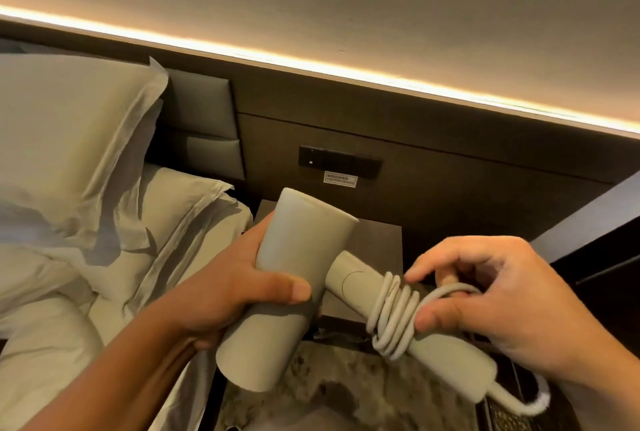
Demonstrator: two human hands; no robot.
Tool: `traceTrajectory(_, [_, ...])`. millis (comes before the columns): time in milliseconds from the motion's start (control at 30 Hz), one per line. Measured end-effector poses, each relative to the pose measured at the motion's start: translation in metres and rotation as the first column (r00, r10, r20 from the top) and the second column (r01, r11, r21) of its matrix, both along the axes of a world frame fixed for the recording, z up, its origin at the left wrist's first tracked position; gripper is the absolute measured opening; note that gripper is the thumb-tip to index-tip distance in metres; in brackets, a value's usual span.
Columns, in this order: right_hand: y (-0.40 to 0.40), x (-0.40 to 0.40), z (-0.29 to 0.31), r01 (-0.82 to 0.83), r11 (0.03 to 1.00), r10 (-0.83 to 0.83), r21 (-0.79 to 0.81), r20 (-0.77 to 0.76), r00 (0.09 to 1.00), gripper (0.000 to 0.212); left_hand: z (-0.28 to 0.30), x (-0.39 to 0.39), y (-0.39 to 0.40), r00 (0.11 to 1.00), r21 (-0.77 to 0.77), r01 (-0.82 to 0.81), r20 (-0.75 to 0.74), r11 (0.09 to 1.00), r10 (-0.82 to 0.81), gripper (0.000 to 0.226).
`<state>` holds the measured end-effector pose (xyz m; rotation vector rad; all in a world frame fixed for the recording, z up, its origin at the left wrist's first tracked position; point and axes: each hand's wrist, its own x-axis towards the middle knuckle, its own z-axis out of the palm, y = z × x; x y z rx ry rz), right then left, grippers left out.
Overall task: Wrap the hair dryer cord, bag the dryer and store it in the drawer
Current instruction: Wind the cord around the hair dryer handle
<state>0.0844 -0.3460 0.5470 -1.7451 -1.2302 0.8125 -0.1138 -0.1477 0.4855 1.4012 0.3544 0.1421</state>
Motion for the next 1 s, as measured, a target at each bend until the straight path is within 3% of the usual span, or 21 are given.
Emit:
traceTrajectory(67, [0.011, -0.004, 0.0, -0.152, 0.988, 0.148, -0.014, -0.152, 0.977, 0.042, -0.003, -0.01, 0.007, 0.998, -0.1, 0.06, 0.033, 0.993, -0.057, 0.066])
traceTrajectory(133, [0.02, -0.009, -0.003, -0.207, 0.978, 0.21, 0.035, -0.207, 0.956, 0.032, -0.008, -0.018, 0.011, 0.992, -0.207, 0.112, 0.079, 0.972, -0.098, 0.069])
traceTrajectory(233, [0.033, -0.014, -0.013, -0.147, 0.979, 0.175, 0.142, -0.218, 0.96, 0.02, -0.016, -0.024, 0.02, 0.986, -0.399, 0.155, 0.114, 0.904, -0.118, 0.06])
traceTrajectory(333, [0.046, -0.018, -0.027, -0.125, 0.97, 0.177, 0.207, -0.254, 0.951, 0.017, -0.02, -0.025, 0.026, 0.976, -0.583, 0.218, 0.128, 0.783, -0.177, 0.078])
traceTrajectory(400, [0.053, -0.02, -0.035, -0.101, 0.964, 0.17, 0.247, -0.278, 0.945, 0.019, -0.023, -0.023, 0.027, 0.987, -0.673, 0.152, 0.069, 0.724, -0.143, 0.083])
traceTrajectory(500, [0.06, -0.025, -0.042, 0.014, 0.977, 0.053, 0.21, -0.311, 0.949, 0.036, -0.025, -0.018, 0.027, 0.995, -0.724, 0.065, -0.003, 0.686, -0.098, 0.081])
traceTrajectory(600, [0.052, -0.028, -0.065, 0.155, 0.971, -0.05, 0.183, -0.477, 0.877, 0.062, -0.033, -0.013, 0.027, 0.998, -0.741, 0.015, -0.029, 0.672, -0.055, 0.069])
traceTrajectory(700, [0.046, -0.03, -0.074, 0.178, 0.956, -0.038, 0.233, -0.503, 0.864, 0.054, -0.041, -0.007, 0.023, 1.0, -0.723, -0.021, -0.031, 0.691, -0.002, 0.058])
traceTrajectory(833, [0.05, -0.033, -0.074, 0.212, 0.933, 0.018, 0.289, -0.628, 0.778, 0.069, -0.048, 0.001, 0.014, 0.996, -0.725, -0.09, -0.052, 0.683, 0.075, 0.054])
traceTrajectory(933, [0.059, -0.04, -0.078, 0.349, 0.906, -0.101, 0.24, -0.678, 0.728, 0.068, -0.049, 0.003, 0.006, 0.987, -0.746, -0.157, -0.095, 0.647, 0.13, 0.058])
traceTrajectory(1000, [0.065, -0.045, -0.084, 0.5, 0.843, -0.241, 0.2, -0.69, 0.683, 0.052, -0.047, 0.005, -0.001, 0.972, -0.715, -0.233, -0.151, 0.659, 0.18, 0.07])
